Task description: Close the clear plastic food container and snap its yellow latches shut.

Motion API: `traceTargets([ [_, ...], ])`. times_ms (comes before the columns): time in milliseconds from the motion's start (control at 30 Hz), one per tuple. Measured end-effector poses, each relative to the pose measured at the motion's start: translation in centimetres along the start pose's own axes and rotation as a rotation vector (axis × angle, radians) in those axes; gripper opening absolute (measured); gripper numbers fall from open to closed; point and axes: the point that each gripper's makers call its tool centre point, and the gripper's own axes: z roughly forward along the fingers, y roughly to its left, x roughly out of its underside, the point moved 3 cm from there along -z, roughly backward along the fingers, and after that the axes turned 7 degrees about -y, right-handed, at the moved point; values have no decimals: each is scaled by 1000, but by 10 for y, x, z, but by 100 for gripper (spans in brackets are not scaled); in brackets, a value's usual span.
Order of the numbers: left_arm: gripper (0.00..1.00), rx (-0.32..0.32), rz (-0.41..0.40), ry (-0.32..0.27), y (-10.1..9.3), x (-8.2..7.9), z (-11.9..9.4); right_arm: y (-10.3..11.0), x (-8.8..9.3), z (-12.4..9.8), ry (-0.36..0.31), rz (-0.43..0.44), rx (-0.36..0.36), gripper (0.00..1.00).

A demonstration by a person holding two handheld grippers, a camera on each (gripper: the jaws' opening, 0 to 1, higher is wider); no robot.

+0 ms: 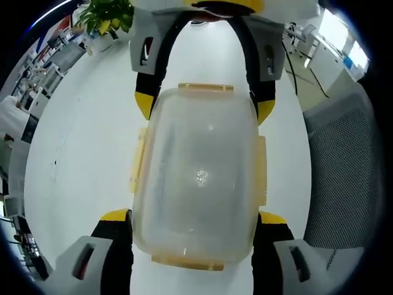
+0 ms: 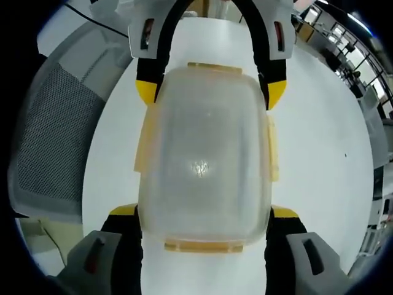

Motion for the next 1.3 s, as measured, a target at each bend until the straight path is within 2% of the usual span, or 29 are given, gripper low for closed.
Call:
traceTargets([
  [200, 77, -20, -16, -12, 2, 10, -4, -4, -10, 6, 36, -21, 9, 80],
  [533, 78, -50, -25, -8, 7, 27, -10, -12, -27, 14, 26, -34, 8, 81],
  [633, 79, -51, -22, -10, 11, 32, -12, -14, -32, 17, 42, -31, 13, 81],
  [867, 79, -56, -20, -10, 16, 37, -13, -20, -37, 20, 74, -29, 12, 81],
  [1300, 80, -39, 18, -17, 30, 42, -14, -28, -42, 22, 93, 14, 32, 81],
])
